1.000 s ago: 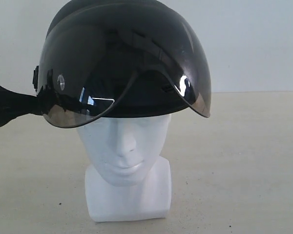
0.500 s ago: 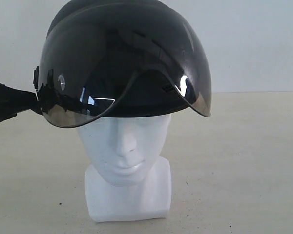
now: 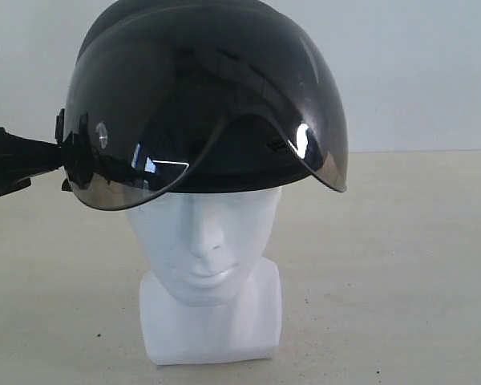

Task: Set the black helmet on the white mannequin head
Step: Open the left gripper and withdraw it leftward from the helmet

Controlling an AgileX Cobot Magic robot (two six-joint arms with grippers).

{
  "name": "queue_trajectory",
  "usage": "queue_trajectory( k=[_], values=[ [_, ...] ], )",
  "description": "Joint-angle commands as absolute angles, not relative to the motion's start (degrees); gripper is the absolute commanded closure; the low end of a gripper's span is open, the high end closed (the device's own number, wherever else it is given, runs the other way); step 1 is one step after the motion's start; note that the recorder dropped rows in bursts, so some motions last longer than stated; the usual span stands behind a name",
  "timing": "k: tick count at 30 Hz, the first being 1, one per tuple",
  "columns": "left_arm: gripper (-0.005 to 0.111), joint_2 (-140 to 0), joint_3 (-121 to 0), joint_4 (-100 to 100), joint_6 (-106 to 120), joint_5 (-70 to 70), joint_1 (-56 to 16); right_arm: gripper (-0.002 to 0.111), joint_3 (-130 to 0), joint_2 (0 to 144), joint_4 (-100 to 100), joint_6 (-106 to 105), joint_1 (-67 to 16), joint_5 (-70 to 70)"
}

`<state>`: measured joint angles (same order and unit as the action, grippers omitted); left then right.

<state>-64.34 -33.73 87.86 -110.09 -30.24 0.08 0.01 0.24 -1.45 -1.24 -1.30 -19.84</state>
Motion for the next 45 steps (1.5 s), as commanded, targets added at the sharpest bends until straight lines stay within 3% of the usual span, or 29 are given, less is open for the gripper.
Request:
queue_trajectory(
  k=[1,12,15,20,32,45],
  values=[
    [0.05,-62.14,-33.4,86.05,-109.88,-32.26,0.4,0.108,0.0,0.0,-1.23,-1.37,-1.14,-19.13],
    [0.051,-47.42,-32.98,99.95,-118.66,-24.3,0.53,0.108,0.0,0.0,-1.23,-1.37,-1.14,-19.13],
    [0.064,-43.62,-31.4,99.95,-118.66,-24.3,0.53,0.108,0.0,0.0,-1.23,-1.37,-1.14,-19.13],
    [0.102,-38.21,-27.99,99.95,-118.08,-19.95,0.78,0.108,0.0,0.0,-1.23,-1.37,-1.14,-19.13],
    [0.102,-32.23,-27.4,99.41,-118.06,-5.58,0.78,0.108,0.0,0.0,2.85,-10.27,-1.14,-17.74],
    [0.102,-31.02,-27.4,99.41,-117.38,-7.85,0.78,0.108,0.0,0.0,3.12,-14.46,-1.14,35.19]
  ],
)
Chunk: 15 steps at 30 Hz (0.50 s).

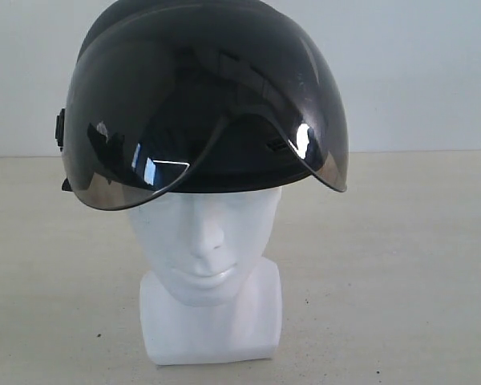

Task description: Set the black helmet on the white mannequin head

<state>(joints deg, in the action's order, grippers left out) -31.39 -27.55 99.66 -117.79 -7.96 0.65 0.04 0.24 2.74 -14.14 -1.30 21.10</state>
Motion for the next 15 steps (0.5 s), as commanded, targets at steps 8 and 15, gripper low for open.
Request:
queue_trajectory(
  k=[8,15],
  values=[
    [0.102,-31.02,-28.81,99.91,-117.38,-14.6,0.78,0.108,-7.49,0.0,0.0,0.54,-1.14,38.21],
    [0.102,-32.07,-36.76,99.95,-117.84,-17.27,0.78,0.108,-37.51,16.49,0.52,0.8,-1.14,-14.64]
  ],
)
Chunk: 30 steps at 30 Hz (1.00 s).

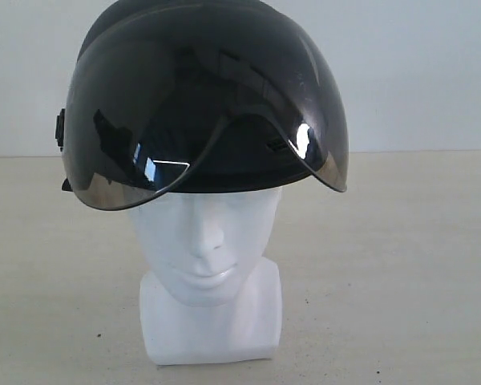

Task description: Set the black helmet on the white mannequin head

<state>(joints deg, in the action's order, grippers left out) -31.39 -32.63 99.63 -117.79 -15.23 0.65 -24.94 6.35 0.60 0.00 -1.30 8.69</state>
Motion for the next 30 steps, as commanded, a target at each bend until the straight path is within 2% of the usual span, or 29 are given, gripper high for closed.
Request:
queue_trajectory(
  k=[1,5,10,30],
  values=[
    [0.102,-32.55,-37.57,99.95,-118.64,-18.23,0.78,0.108,-41.01,20.3,0.52,1.07,-1.14,-18.98],
    [0.102,-35.56,-40.88,99.95,-118.91,-23.07,0.78,0.108,-51.13,33.34,-0.53,6.29,-1.39,-31.35],
    [0.102,-38.59,-42.1,99.95,-119.51,-25.98,0.78,0.108,-56.69,42.19,-0.38,13.91,-3.27,-41.38],
    [0.102,-40.5,-39.15,99.95,-109.31,-32.09,-8.07,0.108,-56.69,45.31,-0.38,14.49,-4.72,-41.4]
  ],
)
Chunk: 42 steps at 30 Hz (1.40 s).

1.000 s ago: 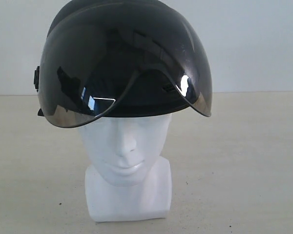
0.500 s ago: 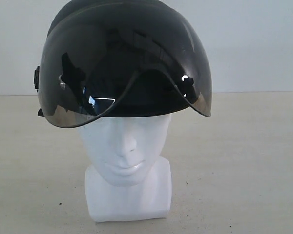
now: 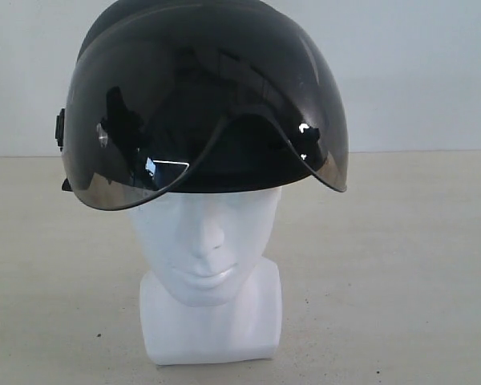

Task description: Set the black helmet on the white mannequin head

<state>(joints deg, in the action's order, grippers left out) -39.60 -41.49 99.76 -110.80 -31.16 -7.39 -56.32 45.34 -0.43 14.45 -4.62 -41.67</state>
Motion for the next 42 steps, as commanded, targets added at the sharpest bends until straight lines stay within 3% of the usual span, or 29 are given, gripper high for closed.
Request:
queue_trajectory(
  k=[1,10,20,28,37,42],
  values=[
    [0.102,-40.5,-38.45,99.95,-108.61,-32.55,-8.07,0.108,-56.69,45.31,-0.38,14.49,-4.72,-41.4],
    [0.102,-34.17,-38.07,99.95,-120.23,-32.83,-9.43,0.108,-56.69,45.31,-0.38,14.49,-4.72,-41.4],
    [0.102,-31.63,-37.94,99.95,-117.75,-32.32,-9.96,0.108,-56.69,45.31,-0.38,14.49,-4.72,-41.4],
    [0.102,-34.26,-35.32,63.6,-76.26,-26.0,-9.96,0.108,-56.69,45.31,-0.38,14.49,-4.72,-41.4],
    [0.102,-34.73,-40.12,20.33,-17.47,12.19,-10.09,0.108,-56.69,45.31,-0.38,14.49,-4.72,-41.4],
    [0.102,-33.47,-43.36,4.1,-4.7,22.46,-10.09,0.108,-56.69,45.31,-0.38,14.49,-4.72,-41.7]
  ],
)
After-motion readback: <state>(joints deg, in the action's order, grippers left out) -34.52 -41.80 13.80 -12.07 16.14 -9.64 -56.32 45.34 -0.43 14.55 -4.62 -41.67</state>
